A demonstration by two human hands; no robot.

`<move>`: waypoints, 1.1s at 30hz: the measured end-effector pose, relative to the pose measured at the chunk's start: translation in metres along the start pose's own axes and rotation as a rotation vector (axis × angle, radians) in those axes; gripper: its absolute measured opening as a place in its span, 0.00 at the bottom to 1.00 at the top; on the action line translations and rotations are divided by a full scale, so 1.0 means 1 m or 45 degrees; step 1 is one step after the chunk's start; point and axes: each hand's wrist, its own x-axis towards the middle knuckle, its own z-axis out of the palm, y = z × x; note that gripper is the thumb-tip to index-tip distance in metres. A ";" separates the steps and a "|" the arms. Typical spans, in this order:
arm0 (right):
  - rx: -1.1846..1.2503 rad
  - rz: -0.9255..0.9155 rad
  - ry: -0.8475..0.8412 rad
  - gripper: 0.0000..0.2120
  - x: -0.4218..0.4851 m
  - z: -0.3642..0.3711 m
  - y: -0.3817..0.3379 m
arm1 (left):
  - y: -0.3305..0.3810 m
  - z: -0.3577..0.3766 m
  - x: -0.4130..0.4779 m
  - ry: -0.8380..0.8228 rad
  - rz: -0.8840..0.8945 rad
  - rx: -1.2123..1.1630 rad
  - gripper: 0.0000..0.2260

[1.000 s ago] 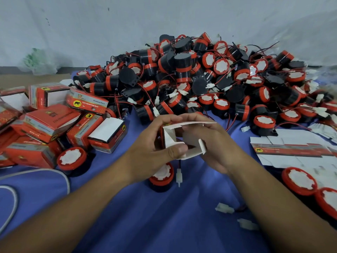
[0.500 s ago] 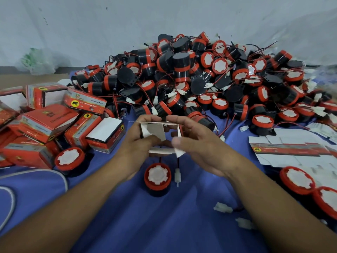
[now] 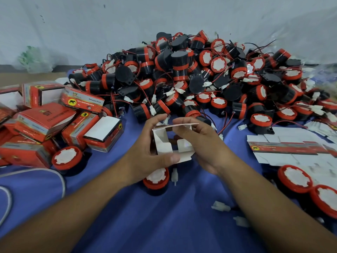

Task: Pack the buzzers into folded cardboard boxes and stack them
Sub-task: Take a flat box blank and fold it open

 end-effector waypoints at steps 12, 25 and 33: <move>-0.079 -0.146 -0.060 0.24 -0.001 0.009 0.004 | 0.002 -0.003 0.000 0.127 0.003 -0.165 0.31; 0.272 -0.098 -0.135 0.21 -0.004 0.012 -0.005 | 0.011 -0.003 0.004 0.171 -0.210 -0.589 0.40; -0.183 -0.250 0.204 0.30 -0.003 0.016 0.001 | 0.017 -0.005 0.007 0.396 -0.125 -0.861 0.19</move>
